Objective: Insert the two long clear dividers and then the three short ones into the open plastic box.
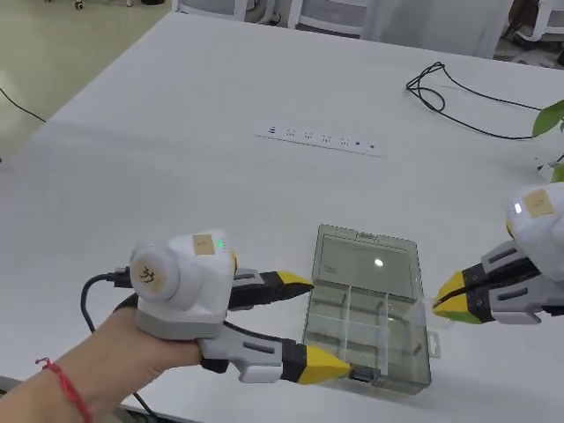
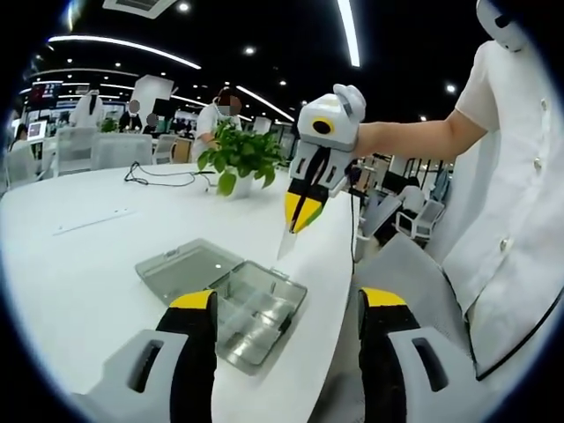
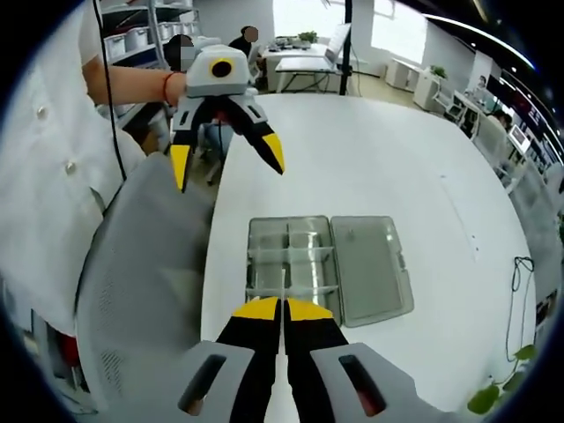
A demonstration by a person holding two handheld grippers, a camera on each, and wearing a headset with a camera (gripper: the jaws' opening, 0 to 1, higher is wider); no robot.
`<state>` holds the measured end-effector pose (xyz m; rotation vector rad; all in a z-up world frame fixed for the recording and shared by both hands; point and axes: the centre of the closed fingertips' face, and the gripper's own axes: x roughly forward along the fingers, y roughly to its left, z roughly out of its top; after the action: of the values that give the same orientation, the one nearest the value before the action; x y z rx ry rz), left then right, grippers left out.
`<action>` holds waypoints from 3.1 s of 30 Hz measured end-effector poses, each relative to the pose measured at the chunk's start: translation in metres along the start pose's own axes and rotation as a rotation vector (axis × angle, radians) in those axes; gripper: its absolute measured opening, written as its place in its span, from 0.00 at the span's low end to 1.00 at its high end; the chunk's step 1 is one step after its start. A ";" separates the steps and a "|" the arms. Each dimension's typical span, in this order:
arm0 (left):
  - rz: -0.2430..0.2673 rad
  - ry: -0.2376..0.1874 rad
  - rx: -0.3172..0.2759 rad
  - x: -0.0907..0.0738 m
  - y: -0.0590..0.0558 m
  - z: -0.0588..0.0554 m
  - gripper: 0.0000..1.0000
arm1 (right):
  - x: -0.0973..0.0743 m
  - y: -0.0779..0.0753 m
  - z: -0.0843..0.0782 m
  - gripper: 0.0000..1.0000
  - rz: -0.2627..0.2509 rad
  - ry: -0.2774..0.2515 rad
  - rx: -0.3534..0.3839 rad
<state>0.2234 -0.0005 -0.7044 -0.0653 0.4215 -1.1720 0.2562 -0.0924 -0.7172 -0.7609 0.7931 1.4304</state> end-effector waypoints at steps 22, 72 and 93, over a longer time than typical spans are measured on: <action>0.038 0.040 -0.019 0.000 0.012 -0.017 0.92 | 0.036 -0.015 -0.025 0.03 0.010 0.062 -0.038; 0.041 0.032 -0.035 -0.001 0.013 -0.019 0.92 | 0.076 -0.015 -0.052 0.03 0.025 0.070 -0.029; 0.033 0.015 -0.034 0.002 0.009 -0.014 0.91 | 0.063 -0.016 -0.042 0.03 0.057 0.117 -0.046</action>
<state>0.2269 0.0040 -0.7200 -0.0788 0.4545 -1.1330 0.2710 -0.0937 -0.7931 -0.8699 0.8799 1.4692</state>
